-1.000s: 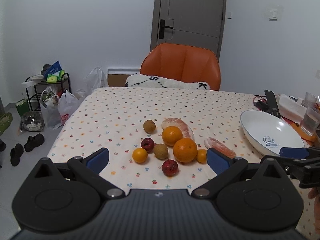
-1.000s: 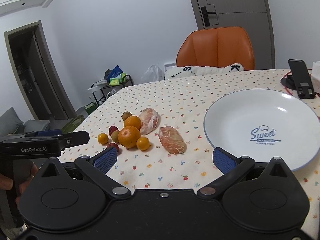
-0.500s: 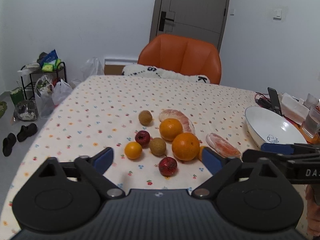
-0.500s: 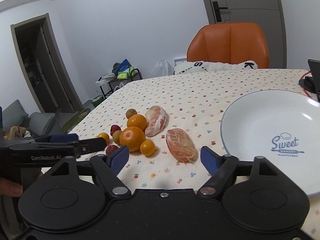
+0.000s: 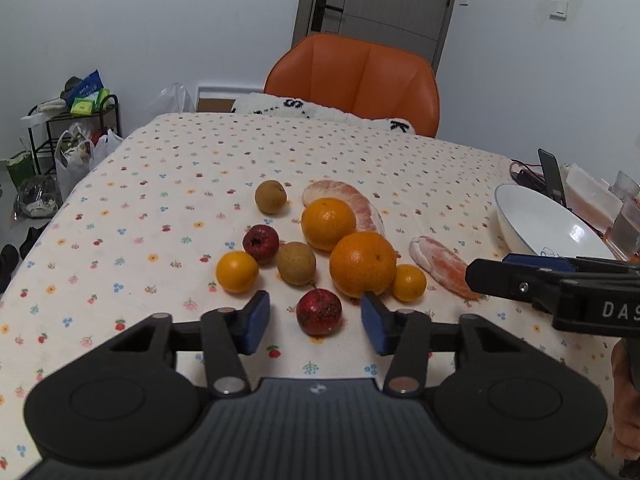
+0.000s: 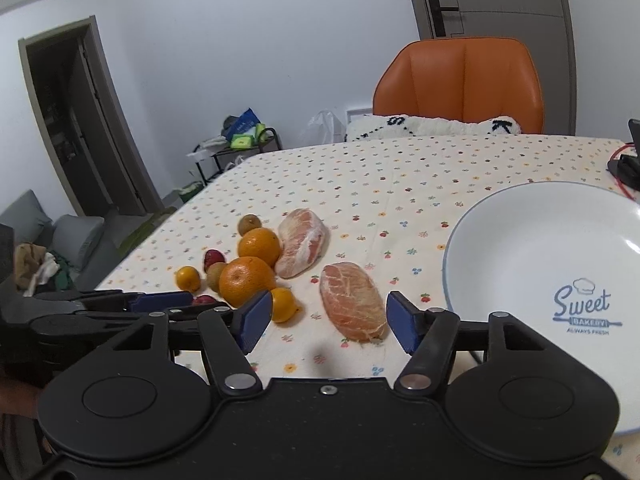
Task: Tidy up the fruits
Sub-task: 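Grasp the wrapped pomelo segment with the right gripper while the left grasps a red apple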
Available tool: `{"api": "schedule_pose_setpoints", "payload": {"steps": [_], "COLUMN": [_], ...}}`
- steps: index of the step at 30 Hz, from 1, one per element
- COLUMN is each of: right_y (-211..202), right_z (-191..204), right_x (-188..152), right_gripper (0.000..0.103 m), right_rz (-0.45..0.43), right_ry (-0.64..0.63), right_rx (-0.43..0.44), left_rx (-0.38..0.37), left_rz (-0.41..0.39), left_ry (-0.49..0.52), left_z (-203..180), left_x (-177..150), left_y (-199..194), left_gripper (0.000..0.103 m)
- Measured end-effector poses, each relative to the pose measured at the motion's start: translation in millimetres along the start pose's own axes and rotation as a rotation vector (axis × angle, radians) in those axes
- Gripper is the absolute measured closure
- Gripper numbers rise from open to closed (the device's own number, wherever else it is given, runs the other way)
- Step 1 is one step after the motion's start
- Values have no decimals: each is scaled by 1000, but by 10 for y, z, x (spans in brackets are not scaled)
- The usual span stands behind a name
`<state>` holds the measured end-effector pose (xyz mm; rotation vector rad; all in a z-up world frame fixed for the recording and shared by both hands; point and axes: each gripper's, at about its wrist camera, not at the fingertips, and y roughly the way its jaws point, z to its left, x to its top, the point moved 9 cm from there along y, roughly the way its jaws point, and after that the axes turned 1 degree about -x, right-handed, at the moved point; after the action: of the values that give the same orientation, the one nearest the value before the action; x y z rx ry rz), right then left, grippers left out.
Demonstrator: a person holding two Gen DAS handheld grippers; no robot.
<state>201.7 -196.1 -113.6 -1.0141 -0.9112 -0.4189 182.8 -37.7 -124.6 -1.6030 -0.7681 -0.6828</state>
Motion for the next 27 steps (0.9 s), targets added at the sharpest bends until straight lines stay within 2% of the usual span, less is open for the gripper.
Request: {"api": "schedule_pose_setpoints", "payload": {"steps": [2,4,6,16,23,24,26,27], "right_y": [40,80,116,292,367,363,344,342], "right_z": [-9,2,31,68,100,107,118,118], "right_x": [4,7,13,25,-10,-21,-38,-55], "right_gripper": [40,40,40,49,52,55,68,70], "right_rz": [4,11,18,48,64,64,63,75], "right_ry": [-21,-32,-50,-113,-194,-208,-234,-229], "right_rx": [-26,-31,-36,-92,-160,-168,-178,-168], "left_rx": [4,3,-5,-10,-5,-4,-4,-5], "left_rz": [-2,-2,-1,-8,-13,-13,-15,-16], "left_ry": [7,7,9,-17,-35,-34,-32,-32], "left_z": [7,19,30,160,246,249,252,250], "left_x": [3,6,12,15,29,29,28,30], "left_y": [8,11,12,-65,-102,-107,-125,-133], "left_gripper": [64,76,80,80,80,80,80,80]}}
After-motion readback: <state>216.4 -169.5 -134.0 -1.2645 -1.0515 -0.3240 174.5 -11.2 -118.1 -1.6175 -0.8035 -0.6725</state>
